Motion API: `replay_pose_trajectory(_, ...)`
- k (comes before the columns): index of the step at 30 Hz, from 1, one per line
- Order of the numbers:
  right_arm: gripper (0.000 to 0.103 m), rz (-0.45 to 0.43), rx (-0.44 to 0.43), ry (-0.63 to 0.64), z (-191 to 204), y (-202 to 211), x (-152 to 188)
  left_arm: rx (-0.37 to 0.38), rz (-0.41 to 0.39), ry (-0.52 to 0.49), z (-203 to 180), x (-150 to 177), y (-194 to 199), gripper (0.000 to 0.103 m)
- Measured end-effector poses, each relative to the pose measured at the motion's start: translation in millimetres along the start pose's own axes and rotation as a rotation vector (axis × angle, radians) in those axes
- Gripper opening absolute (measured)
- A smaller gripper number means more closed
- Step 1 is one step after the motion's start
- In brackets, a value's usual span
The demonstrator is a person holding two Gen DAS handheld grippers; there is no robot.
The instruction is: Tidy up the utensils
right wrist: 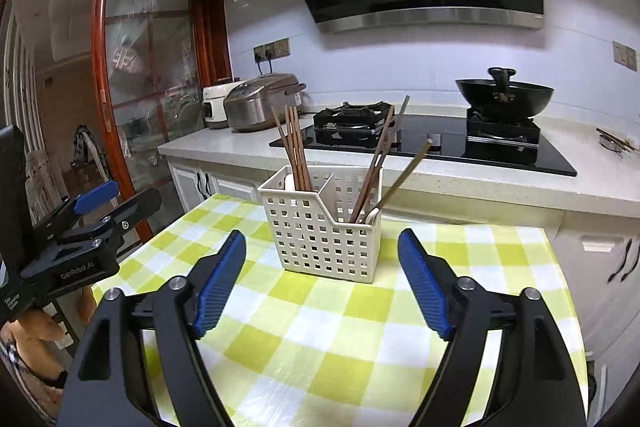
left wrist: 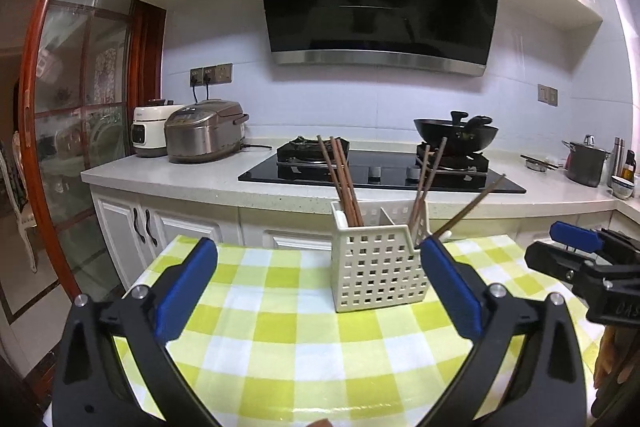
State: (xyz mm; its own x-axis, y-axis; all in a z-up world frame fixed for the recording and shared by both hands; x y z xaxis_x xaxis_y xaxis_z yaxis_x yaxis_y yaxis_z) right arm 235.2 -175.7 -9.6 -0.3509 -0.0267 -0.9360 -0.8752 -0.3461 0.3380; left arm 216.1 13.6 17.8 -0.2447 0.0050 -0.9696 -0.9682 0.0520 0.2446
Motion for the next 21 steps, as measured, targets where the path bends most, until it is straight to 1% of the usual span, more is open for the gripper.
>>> replay_pose_trajectory(2,0.083,-0.002,0.006,0.003,0.6,3.3,3.2,0.012,0.000,-0.004,-6.3,3.7,6.4,0.098)
replay_pose_trajectory(5,0.085,0.006,0.008,0.016,2.6,4.8,5.9,0.015,0.007,-0.030,-15.4,7.8,10.2,0.098)
replay_pose_trajectory(8,0.085,0.009,0.004,0.015,0.8,6.3,6.2,0.017,0.013,-0.051,-17.0,8.7,9.7,0.098)
replay_pose_trajectory(13,0.085,0.008,0.009,-0.005,-7.0,7.6,7.0,0.037,0.023,-0.032,-13.4,7.4,8.3,0.098)
replay_pose_trajectory(21,0.085,0.013,0.002,-0.002,-6.2,7.3,7.8,0.058,0.024,-0.049,-19.3,8.9,12.6,0.098)
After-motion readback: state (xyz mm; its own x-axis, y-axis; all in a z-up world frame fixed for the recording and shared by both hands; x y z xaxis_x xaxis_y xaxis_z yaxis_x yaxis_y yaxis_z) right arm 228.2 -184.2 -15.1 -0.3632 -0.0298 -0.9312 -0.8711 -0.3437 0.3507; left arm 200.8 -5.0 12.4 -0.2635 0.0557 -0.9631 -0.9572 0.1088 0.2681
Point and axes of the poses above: each gripper's, at about its wrist camera, not at the fingertips, and y roughly against the way its jaws point, z to its left, x to its underside, the point moved 6 cm from there along -y, roughly the way its jaws point
